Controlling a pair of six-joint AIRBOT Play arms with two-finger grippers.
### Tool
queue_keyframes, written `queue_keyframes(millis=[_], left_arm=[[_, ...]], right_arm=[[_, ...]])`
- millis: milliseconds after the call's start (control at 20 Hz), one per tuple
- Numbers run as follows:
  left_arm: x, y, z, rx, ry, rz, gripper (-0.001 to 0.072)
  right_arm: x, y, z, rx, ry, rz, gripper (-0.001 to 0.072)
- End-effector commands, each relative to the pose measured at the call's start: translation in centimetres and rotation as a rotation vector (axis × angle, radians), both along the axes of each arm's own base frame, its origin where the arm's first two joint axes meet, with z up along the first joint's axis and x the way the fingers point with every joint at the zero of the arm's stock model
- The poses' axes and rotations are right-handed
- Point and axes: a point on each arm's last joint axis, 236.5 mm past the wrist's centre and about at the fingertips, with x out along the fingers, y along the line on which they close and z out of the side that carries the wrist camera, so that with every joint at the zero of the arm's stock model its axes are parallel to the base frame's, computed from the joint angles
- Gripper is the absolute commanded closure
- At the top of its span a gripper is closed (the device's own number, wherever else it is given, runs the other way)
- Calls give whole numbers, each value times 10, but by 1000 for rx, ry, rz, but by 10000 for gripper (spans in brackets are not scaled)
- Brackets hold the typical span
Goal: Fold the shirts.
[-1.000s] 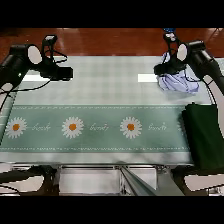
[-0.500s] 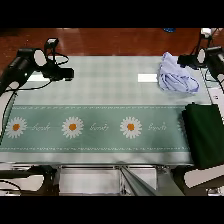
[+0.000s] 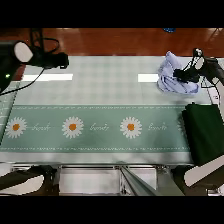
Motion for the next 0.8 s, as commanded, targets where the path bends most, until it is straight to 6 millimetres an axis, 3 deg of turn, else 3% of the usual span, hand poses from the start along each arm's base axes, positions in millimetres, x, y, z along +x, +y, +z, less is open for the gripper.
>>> queue_keyframes(millis=[0, 150, 350, 550, 750], left_arm=[[-45, -13, 38, -117, -50, -11, 198], [-107, -23, 13, -203, 21, -23, 198], [-172, -37, -24, -213, 116, -84, 199], [-210, -44, -34, -201, 230, -144, 199], [-219, -44, -26, -217, 226, -139, 200]], right_arm=[[-3, 32, 16, 121, -9, 59, 689], [14, 39, 99, 121, -207, 90, 689], [7, 68, 251, 161, -539, 166, 689], [-37, 98, 391, 180, -824, 259, 690], [-90, 133, 502, 202, -1013, 390, 690]])
